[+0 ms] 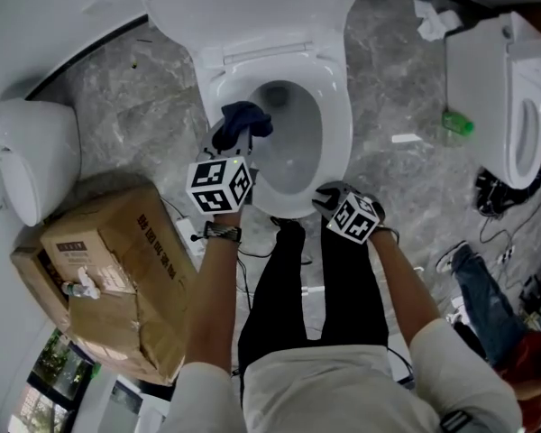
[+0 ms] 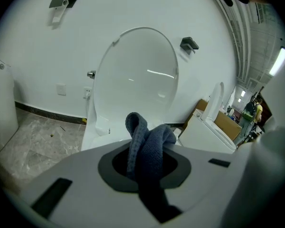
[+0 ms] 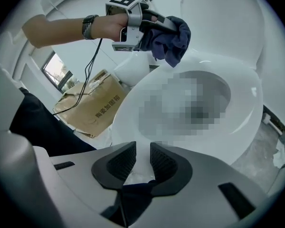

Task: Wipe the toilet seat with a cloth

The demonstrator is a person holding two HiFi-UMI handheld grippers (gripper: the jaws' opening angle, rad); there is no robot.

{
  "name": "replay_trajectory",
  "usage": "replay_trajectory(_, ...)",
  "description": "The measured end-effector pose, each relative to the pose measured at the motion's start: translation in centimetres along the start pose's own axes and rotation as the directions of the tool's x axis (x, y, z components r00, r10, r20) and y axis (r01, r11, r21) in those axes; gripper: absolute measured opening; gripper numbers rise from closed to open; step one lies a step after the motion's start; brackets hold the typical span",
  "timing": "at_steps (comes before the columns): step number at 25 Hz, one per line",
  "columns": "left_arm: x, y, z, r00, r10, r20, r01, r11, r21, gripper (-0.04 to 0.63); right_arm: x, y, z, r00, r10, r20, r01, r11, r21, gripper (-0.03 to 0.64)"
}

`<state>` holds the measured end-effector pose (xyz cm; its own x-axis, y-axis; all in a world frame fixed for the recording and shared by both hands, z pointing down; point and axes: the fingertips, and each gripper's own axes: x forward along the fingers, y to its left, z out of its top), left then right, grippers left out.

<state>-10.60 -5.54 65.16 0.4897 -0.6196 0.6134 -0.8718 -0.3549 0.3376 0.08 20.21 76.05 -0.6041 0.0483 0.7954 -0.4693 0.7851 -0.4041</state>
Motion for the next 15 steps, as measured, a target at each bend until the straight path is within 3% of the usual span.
replay_trajectory(7,5.4,0.1,-0.1,1.0,-0.002,-0.03,0.002,1.0,0.001,0.043,-1.8,-2.2,2.2,0.995,0.042,0.085,-0.052,0.991,0.123,0.058)
replay_trajectory(11,8.0,0.4,0.1,0.999,0.007,-0.038,-0.008,1.0,-0.006,0.043,-4.0,-5.8,5.2,0.983,-0.059,0.172,0.028,0.983,0.18,0.048)
replay_trajectory(15,10.2,1.1,0.3,0.999,0.028,-0.044,-0.027,1.0,0.013,0.043,-7.0,-10.4,8.0,0.944,-0.207,0.258,0.138,0.956,0.26,0.046)
